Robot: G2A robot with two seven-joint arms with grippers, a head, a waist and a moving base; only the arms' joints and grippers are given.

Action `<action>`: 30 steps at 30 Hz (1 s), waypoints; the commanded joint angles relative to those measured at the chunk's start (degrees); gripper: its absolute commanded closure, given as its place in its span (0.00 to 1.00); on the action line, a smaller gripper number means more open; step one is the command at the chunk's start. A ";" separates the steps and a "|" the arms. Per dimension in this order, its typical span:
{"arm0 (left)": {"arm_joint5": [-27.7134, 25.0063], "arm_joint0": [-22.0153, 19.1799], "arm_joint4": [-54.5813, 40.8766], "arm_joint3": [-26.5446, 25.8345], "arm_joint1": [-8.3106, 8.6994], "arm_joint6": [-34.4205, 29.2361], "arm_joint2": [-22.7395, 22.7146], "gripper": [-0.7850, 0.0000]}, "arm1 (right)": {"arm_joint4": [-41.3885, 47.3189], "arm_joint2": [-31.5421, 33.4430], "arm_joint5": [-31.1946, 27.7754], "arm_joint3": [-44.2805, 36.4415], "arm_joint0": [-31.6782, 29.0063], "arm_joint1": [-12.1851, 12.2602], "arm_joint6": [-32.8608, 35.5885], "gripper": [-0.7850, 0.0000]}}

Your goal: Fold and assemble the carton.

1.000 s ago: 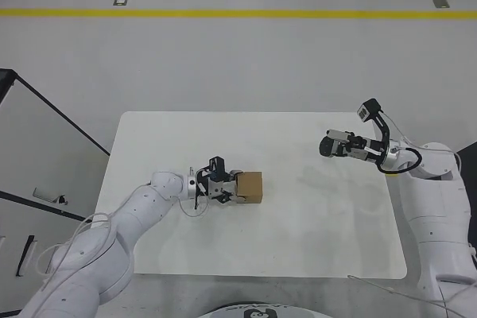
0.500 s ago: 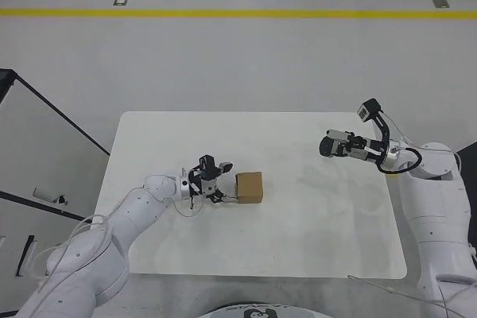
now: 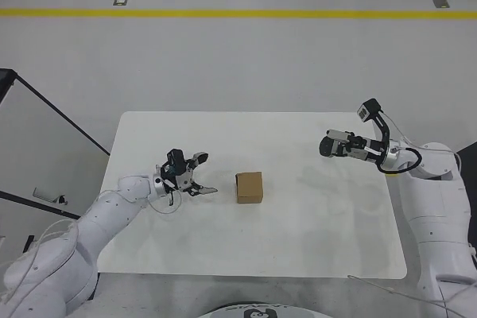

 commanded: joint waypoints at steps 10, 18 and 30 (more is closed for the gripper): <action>-1.22 5.75 -1.69 -19.99 14.61 -1.23 -7.19 0.00 | 0.00 0.00 0.00 0.00 0.00 0.00 0.00 0.00; -1.62 10.08 -2.13 -26.38 20.18 -1.63 -11.75 0.00 | 0.00 0.00 0.00 0.00 0.00 0.00 0.00 0.00; -1.62 10.06 -2.13 -26.29 20.12 -1.63 -11.70 0.00 | 0.00 0.00 0.00 0.00 0.00 0.00 0.00 0.00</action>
